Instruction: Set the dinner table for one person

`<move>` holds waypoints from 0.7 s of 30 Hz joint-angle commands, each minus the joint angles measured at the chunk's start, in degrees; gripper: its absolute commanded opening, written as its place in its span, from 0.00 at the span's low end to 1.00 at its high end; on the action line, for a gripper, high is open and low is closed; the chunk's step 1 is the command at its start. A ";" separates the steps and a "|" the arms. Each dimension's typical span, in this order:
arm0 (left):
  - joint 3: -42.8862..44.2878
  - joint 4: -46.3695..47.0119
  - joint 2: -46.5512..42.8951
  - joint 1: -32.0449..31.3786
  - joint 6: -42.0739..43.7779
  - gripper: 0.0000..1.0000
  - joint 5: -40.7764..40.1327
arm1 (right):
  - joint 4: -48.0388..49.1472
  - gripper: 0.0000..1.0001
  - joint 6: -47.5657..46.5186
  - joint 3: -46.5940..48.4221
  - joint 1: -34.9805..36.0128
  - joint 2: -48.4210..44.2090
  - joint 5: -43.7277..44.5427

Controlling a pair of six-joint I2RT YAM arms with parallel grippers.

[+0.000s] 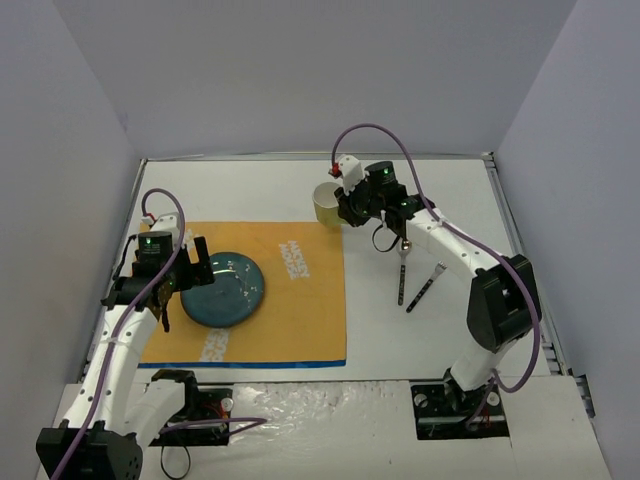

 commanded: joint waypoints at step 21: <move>0.92 2.15 0.27 -0.61 -0.22 0.97 -1.56 | 15.04 0.00 0.63 -0.75 6.33 4.10 0.69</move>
